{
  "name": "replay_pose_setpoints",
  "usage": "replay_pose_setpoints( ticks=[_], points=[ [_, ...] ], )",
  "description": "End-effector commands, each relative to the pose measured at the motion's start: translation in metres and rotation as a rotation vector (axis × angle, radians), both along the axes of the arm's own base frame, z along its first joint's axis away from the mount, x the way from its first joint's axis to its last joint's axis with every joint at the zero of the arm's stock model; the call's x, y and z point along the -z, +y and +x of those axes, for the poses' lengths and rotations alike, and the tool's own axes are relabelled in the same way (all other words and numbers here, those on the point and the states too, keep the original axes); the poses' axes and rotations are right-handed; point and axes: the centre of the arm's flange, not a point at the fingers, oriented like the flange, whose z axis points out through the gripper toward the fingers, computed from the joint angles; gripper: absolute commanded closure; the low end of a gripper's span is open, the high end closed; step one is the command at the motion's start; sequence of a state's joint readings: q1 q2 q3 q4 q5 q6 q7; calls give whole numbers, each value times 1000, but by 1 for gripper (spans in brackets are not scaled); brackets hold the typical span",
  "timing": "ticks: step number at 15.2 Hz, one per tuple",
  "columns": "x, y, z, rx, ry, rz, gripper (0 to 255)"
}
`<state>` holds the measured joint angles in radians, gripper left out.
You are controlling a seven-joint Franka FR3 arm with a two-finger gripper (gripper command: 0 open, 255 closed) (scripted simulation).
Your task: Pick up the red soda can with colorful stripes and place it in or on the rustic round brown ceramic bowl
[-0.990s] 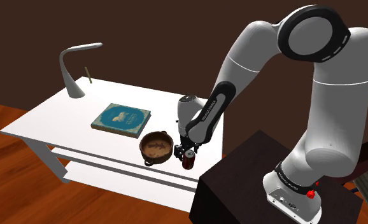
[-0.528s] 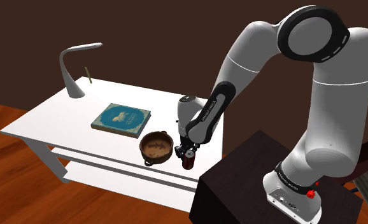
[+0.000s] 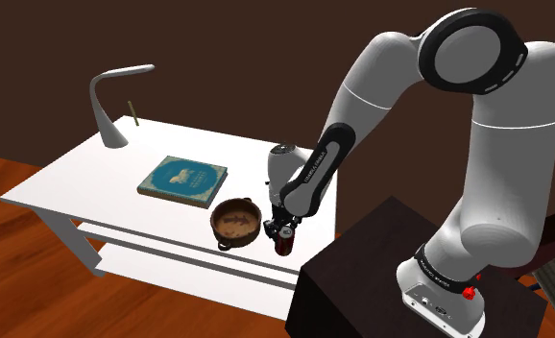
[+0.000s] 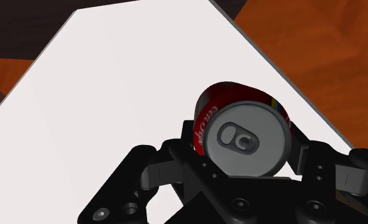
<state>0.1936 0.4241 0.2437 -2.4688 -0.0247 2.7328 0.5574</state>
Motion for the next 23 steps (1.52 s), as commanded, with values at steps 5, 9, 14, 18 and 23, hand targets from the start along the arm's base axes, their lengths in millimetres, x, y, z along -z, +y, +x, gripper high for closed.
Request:
replay_pose_setpoints(
  ticks=[5, 9, 14, 18, 23],
  points=[
    [-26, 1, 0, -1, 0, 1, 255],
    [-47, 1, 0, -1, 0, 1, 255],
    [-74, 1, 0, -1, 0, 1, 255],
    [-95, 1, 0, -1, 0, 1, 255],
    [-121, 1, 0, -1, 0, 1, 255]
  ],
)
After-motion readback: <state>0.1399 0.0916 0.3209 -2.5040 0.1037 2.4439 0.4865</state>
